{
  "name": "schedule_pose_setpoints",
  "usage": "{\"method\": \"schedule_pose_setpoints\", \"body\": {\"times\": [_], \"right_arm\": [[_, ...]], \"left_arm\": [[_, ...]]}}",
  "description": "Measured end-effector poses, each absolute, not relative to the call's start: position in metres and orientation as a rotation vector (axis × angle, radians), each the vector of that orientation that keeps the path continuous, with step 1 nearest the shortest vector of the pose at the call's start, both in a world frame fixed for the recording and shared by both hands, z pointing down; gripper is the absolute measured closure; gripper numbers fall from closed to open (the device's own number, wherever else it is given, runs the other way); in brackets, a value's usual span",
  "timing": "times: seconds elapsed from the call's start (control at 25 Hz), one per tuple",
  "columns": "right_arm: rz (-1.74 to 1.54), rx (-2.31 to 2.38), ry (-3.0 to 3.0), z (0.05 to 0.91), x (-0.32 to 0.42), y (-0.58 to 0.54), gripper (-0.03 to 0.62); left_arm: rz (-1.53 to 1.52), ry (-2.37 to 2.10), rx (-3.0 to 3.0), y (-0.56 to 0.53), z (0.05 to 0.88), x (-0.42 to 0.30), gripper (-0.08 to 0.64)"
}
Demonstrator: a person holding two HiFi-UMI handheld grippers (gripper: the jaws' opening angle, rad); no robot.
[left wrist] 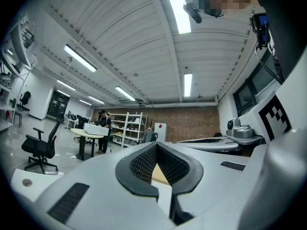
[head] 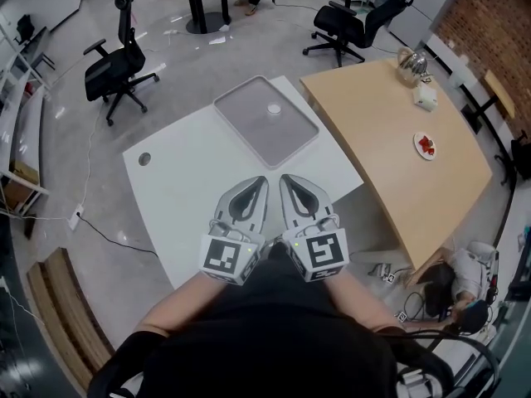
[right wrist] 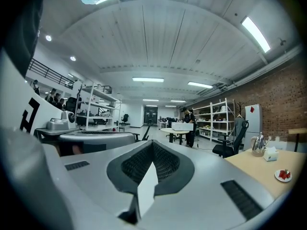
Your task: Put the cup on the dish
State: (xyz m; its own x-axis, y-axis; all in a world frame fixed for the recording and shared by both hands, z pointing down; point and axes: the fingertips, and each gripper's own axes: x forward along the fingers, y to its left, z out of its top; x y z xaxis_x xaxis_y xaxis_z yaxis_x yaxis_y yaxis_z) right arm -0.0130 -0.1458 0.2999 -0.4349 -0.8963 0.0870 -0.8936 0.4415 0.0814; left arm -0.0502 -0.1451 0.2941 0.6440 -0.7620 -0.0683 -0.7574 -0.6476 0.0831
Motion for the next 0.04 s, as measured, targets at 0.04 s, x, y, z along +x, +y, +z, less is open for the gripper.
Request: {"method": "schedule_pose_setpoints", "body": {"times": [0.04], "right_arm": [[-0.036,1.602,-2.561,0.3013,-0.0129,-0.1464,0.581]], "left_arm": [[-0.147,-1.294,2.806,-0.1453,0.2950,-0.0500,0.560]]}}
